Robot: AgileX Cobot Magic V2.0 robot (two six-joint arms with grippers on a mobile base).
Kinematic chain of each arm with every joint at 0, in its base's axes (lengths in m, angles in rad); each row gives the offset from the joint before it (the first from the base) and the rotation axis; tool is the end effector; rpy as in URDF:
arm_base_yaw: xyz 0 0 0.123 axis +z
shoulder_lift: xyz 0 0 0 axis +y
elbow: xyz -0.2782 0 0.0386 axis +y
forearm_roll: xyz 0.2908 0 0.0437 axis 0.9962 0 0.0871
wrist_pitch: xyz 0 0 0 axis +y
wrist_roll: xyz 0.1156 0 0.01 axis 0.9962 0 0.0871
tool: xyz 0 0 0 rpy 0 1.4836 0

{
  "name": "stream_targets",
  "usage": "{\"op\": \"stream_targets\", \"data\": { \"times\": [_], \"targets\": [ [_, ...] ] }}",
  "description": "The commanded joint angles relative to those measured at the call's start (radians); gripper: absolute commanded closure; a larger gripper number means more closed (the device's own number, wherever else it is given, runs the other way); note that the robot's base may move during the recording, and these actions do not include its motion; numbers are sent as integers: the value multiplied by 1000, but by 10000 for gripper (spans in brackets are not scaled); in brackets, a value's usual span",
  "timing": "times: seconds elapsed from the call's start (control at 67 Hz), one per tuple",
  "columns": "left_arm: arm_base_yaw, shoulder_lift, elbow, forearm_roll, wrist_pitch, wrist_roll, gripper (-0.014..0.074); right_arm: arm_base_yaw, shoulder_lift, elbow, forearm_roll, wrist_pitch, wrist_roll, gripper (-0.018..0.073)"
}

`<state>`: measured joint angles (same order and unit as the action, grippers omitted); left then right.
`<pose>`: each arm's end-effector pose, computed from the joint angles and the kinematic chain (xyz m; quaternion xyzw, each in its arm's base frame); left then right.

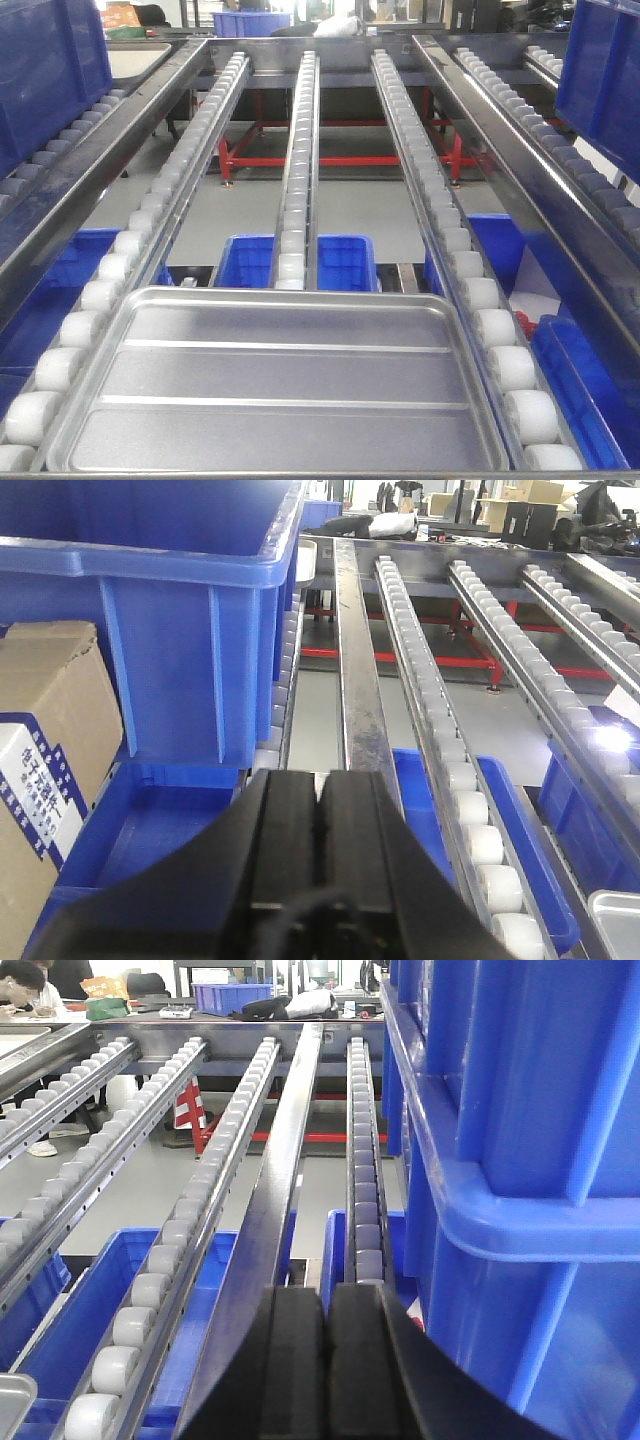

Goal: Grab silver tray and stack on right shelf
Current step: 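Lower both grippers toward the side rims of the silver tray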

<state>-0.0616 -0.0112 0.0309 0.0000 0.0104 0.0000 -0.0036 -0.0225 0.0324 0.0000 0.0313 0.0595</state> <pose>0.1286 -0.0079 0.2030 0.0211 0.6863 -0.0224 0.7267 0.1281 -0.0005 0.2014 0.0218 0.6903 0.0202 0.7229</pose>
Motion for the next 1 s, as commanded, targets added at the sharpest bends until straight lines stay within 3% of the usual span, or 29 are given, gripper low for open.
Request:
{"op": "stream_targets", "data": {
  "times": [0.0,0.552,0.791,0.851,0.985],
  "targets": [
    [-5,-10,24,0,-91,0,678,-5,-7,-3,0,-83,-2,510],
    [-5,-10,24,-6,-120,0,678,-5,-7,-3,0,-83,-2,510],
    [-5,-10,0,-30,-124,-12,678,-2,-6,-10,7,-174,32,510],
    [-5,-4,-36,-66,-64,-12,678,-1,4,-38,7,-120,66,510],
    [-5,65,-183,-158,273,-12,678,-1,92,-154,7,68,68,510]
  ]
}}
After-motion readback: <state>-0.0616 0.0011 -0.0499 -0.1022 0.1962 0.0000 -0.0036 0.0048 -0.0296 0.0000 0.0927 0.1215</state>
